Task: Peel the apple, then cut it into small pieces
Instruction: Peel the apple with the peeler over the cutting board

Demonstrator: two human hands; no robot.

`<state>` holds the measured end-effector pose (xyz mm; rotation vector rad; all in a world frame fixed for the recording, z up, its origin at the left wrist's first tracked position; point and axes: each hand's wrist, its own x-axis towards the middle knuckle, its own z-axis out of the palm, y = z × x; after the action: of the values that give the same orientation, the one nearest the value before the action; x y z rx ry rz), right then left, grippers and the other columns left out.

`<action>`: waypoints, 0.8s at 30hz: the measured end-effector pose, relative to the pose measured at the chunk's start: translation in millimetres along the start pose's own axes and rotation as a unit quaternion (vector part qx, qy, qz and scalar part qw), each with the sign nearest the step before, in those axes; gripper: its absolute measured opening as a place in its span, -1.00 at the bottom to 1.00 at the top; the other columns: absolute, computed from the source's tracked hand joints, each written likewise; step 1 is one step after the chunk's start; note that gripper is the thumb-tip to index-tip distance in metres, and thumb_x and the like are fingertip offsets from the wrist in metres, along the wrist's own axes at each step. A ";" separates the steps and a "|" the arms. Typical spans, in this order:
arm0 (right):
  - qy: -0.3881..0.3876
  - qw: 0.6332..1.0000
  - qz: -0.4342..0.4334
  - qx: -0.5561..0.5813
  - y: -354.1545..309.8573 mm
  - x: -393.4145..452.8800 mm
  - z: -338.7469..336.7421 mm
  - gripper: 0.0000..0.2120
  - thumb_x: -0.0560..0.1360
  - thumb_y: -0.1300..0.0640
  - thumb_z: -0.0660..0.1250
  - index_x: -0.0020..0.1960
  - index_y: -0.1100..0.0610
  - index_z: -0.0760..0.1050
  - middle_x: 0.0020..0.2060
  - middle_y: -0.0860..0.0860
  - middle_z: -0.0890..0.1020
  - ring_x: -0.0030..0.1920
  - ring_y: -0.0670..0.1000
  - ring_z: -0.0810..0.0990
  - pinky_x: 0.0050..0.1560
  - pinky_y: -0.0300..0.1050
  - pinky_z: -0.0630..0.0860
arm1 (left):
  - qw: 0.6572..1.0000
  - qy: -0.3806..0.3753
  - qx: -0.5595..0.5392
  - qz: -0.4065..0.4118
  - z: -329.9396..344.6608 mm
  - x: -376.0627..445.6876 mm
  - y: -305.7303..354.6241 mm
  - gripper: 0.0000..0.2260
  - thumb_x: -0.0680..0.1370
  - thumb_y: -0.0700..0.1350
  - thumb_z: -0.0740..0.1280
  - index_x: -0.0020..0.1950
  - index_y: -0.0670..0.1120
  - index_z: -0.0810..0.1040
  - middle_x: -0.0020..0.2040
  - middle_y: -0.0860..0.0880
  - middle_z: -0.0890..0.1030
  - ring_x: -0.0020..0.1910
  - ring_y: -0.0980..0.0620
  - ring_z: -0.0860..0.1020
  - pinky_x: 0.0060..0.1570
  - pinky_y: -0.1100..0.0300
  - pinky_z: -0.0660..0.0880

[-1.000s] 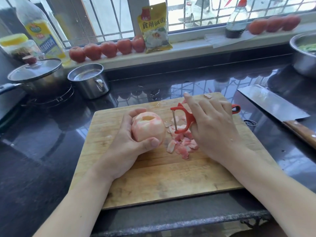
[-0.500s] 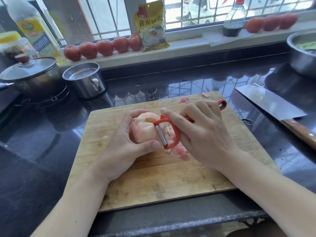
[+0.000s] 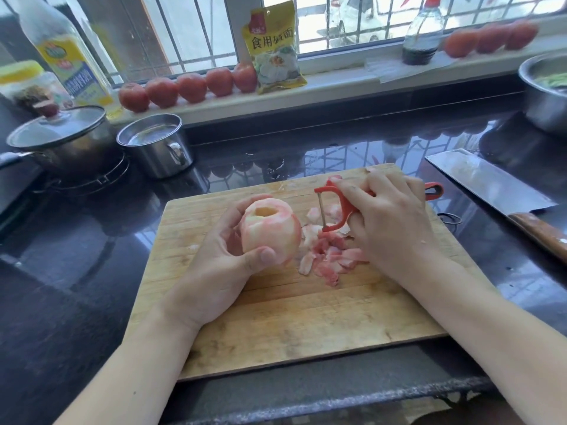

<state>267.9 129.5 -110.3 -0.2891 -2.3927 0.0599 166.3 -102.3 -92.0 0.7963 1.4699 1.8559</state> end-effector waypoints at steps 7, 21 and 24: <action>0.071 0.997 -0.015 0.034 -4.8 -0.2 -5.2 -0.63 0.60 0.17 0.16 0.31 0.04 0.61 -0.11 0.00 0.57 0.03 0.15 0.50 0.17 0.14 0.27 | 1.000 -0.001 -0.020 -0.016 -4.7 1.3 -5.0 -0.19 0.30 -0.22 0.64 0.50 0.04 0.44 0.29 -0.11 0.60 0.24 -0.14 0.58 0.21 0.03 0.57; 0.131 0.981 -0.134 0.057 -38.1 -4.2 -5.9 -0.61 0.56 0.20 0.40 0.39 0.08 0.55 -0.17 0.03 0.56 -0.10 0.14 0.53 0.10 0.05 0.32 | 0.999 -0.011 0.007 -0.036 0.9 3.0 -4.5 -0.18 0.36 0.10 0.64 0.53 -0.01 0.36 0.31 -0.21 0.59 0.24 -0.17 0.61 0.21 0.03 0.56; 0.126 0.982 -0.131 0.057 -38.2 -3.7 -6.5 -0.60 0.58 0.18 0.39 0.41 0.08 0.53 -0.16 0.03 0.57 -0.08 0.15 0.53 0.09 0.06 0.32 | 0.999 0.003 0.027 -0.033 1.7 3.0 -5.3 -0.15 0.35 0.21 0.62 0.51 -0.05 0.34 0.29 -0.23 0.61 0.23 -0.19 0.61 0.24 -0.06 0.53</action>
<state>267.6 91.3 -103.1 0.0721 -2.1465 0.0366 166.3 -97.9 -96.6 0.7592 1.5383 1.7777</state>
